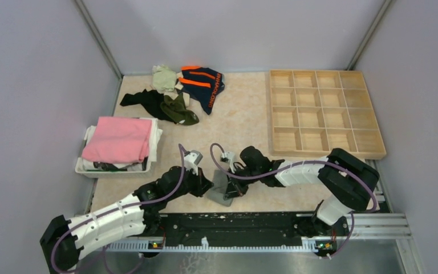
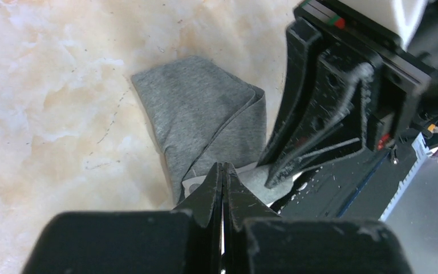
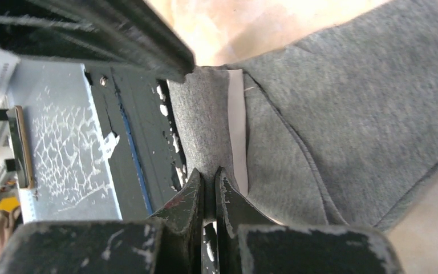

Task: Roll the underwear
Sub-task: Roll the underwear to the center of the board.

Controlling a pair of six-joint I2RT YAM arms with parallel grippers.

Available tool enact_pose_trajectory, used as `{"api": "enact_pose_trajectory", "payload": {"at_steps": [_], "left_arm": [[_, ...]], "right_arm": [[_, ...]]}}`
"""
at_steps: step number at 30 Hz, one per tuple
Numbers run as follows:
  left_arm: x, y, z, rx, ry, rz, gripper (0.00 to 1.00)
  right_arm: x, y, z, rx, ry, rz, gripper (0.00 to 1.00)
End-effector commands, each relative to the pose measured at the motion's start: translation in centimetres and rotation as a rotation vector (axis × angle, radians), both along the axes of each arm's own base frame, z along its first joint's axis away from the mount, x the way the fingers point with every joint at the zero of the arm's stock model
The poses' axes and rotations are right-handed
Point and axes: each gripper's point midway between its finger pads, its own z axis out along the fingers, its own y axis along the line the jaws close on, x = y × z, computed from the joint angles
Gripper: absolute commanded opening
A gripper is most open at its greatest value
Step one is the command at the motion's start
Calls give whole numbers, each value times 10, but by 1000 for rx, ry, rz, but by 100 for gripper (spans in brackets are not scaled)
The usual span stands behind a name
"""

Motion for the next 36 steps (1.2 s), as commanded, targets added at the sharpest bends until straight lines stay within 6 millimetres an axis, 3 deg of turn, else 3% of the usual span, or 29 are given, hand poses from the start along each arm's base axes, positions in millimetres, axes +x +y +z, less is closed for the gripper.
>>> {"api": "enact_pose_trajectory", "payload": {"at_steps": [1,12,36], "left_arm": [[-1,-14,16,-58,-46,-69,0],[-5,-24,16,-68,-45,-128,0],[-9,-30,-15,-15,14,-168,0]], "right_arm": [[10,0,-4,9,37,-46,0],[23,-8,-17,-40,37,-103,0],[37,-17,-28,-136,-13,-130,2]]}}
